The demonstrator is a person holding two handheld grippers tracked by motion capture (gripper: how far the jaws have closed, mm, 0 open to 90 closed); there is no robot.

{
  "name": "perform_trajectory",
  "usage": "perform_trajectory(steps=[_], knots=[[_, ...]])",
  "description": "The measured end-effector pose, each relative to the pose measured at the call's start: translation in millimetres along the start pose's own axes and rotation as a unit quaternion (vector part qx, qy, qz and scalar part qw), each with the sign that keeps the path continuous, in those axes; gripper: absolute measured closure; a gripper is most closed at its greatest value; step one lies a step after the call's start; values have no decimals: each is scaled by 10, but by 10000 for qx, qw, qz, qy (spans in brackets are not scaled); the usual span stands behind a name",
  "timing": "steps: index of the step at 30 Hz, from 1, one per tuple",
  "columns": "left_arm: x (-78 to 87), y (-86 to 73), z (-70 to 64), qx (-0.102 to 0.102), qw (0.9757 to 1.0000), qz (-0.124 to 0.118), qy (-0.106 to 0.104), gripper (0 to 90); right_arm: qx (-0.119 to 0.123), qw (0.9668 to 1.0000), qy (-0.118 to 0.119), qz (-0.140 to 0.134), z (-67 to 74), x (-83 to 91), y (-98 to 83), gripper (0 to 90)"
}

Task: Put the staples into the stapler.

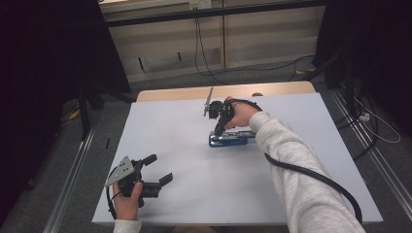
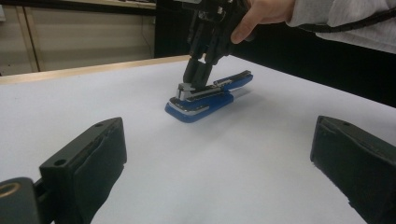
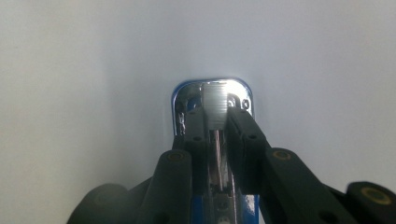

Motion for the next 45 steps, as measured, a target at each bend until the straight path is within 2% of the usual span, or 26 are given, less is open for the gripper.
perform_trajectory(steps=[1,2,8,14,18,21,27,35,37,38,39,44,45], knots=[[3,0,4,-27,10000,34,0,36,47,10000,-7,12,-5,-3,-3,785],[2,0,3,-25,10000,36,1,37,-41,10000,1,70,11,1,0,785],[1,-1,4,-24,10000,33,6,37,49,10000,-20,4,8,-16,2,785],[-5,-2,0,4,10000,11,2,36,-3,10000,-20,29,12,-2,1,786],[-6,-2,2,-1,10000,14,1,37,71,10000,-14,53,-2,5,-11,785],[-4,-1,4,-19,10000,36,5,36,-27,9999,-1,123,22,15,-8,785],[-1,-1,4,-23,10000,40,4,36,119,9999,32,110,12,-6,-9,785],[-6,-2,2,-3,10000,19,1,37,56,10000,25,66,-3,4,-10,785],[-11,-3,0,-1,10000,0,13,36,38,9999,-6,138,1,4,-15,785],[-11,-2,-1,0,10000,0,9,37,113,9999,17,127,-7,-3,-19,785],[-10,-2,-1,3,10000,-12,11,37,58,9999,7,130,5,-5,-15,785],[-5,-1,3,-12,10000,10,7,37,162,9998,6,133,-1,-13,-8,785],[-8,-1,0,6,10000,-10,4,36,115,9998,-5,135,5,-14,-9,785]])
Point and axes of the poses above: each handheld gripper's, and its own axes: x roughly backward along the jaws, y roughly out of its top, z roughly to its left, the point moved 1 cm from there along -x, roughly forward along the jaws, and after that the axes turned 13 degrees about -y, right-handed, at the moved point
